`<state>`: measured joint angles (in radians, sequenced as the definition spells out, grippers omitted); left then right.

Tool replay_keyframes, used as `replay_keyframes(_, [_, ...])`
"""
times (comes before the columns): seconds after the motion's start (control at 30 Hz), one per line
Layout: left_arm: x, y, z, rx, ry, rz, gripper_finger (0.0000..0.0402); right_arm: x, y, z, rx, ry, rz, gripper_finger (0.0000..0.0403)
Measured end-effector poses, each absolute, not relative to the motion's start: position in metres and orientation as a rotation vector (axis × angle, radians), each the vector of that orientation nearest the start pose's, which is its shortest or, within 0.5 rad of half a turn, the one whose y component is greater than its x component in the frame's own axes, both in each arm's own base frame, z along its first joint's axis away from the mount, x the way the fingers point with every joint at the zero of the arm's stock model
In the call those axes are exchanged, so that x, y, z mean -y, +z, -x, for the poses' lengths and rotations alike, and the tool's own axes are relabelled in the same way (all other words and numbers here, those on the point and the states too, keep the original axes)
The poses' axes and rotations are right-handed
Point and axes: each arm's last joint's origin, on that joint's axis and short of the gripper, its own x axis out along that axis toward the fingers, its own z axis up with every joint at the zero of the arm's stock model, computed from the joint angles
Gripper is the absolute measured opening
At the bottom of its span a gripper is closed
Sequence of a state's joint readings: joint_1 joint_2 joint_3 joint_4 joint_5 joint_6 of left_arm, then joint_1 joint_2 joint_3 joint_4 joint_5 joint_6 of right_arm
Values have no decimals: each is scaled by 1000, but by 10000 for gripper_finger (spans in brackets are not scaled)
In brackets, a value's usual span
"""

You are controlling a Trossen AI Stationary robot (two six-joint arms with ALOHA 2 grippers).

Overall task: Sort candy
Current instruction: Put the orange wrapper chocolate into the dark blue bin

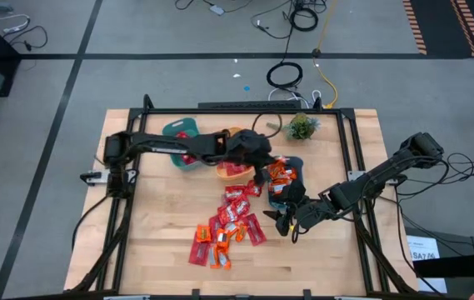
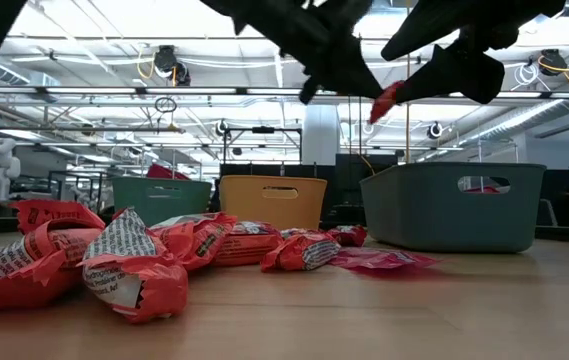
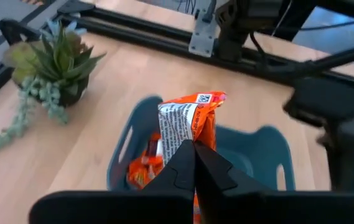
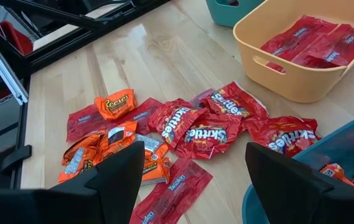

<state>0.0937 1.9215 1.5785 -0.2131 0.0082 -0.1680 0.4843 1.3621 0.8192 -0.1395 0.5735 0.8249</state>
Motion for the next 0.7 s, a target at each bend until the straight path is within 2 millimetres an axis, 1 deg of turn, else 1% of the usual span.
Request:
replay_keyframes(0.23, [-45,254,-458,-540,135,192,22,-115,228,-253,-508,-316,-456,272])
replay_keyframes(0.4, [-45,247,-461,-554,140,193,25,-115,228,-253,-509,-315,-456,272])
replay_keyframes(0.7, [-46,248,-460,-551,145,192,27,-115,229,-253,-509,-313,-457,272])
